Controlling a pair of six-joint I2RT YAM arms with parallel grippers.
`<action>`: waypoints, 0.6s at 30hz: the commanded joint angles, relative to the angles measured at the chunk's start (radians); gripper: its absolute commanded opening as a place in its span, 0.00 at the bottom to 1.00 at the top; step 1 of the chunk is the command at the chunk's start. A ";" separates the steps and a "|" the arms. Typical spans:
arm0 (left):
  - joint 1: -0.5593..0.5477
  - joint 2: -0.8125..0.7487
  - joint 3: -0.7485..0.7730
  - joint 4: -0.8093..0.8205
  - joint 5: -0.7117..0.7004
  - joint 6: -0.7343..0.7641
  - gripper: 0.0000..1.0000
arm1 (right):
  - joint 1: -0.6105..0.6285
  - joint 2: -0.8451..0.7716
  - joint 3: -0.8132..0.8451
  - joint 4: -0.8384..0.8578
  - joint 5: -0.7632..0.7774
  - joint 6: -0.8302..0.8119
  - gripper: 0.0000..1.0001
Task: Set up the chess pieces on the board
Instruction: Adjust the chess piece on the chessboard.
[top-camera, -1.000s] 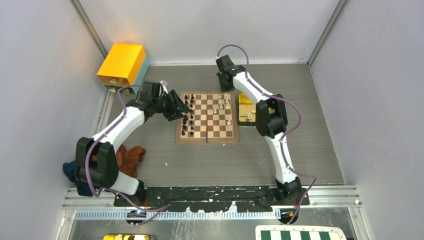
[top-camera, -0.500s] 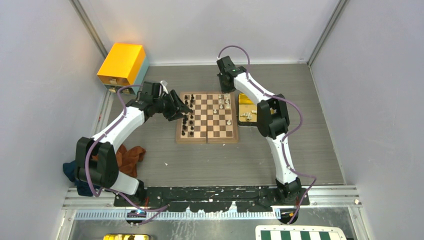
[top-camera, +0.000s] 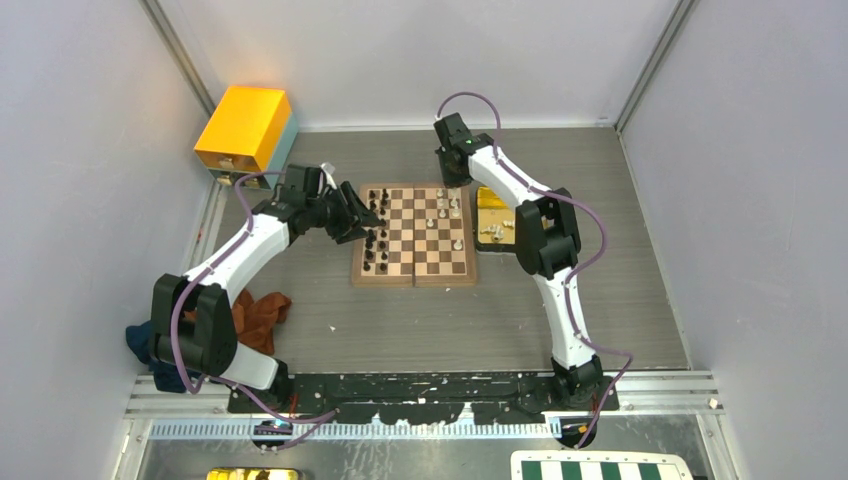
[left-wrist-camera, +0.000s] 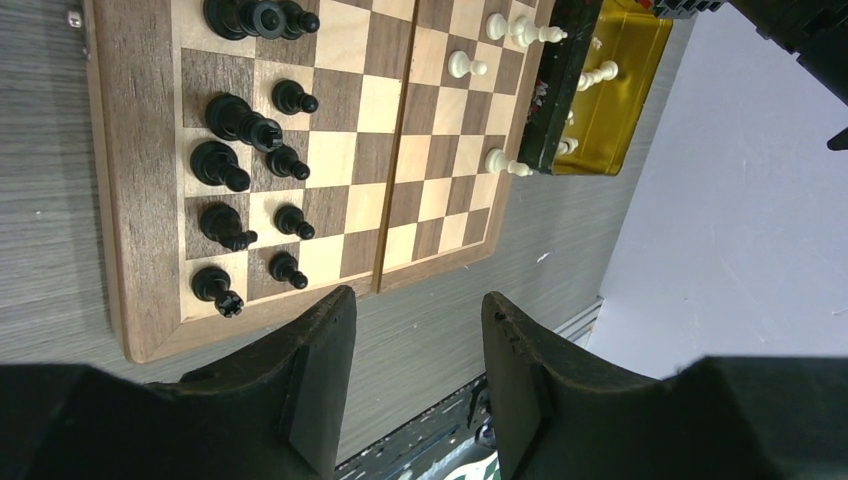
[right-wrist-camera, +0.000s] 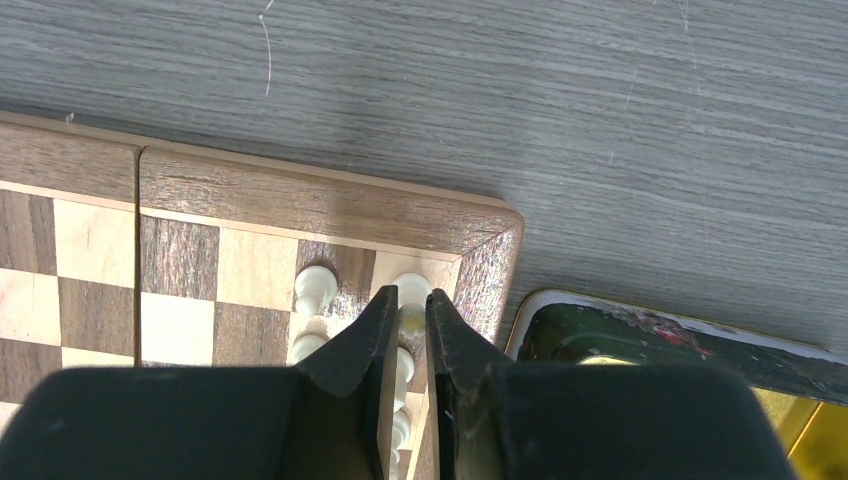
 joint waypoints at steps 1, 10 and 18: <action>0.006 -0.046 -0.003 0.037 0.021 -0.004 0.50 | 0.000 -0.065 -0.011 -0.018 0.005 0.008 0.14; 0.006 -0.048 -0.002 0.036 0.021 -0.004 0.50 | 0.001 -0.071 -0.013 -0.013 0.008 0.000 0.33; 0.006 -0.050 0.004 0.032 0.018 -0.001 0.50 | 0.002 -0.076 0.013 -0.014 0.008 -0.007 0.36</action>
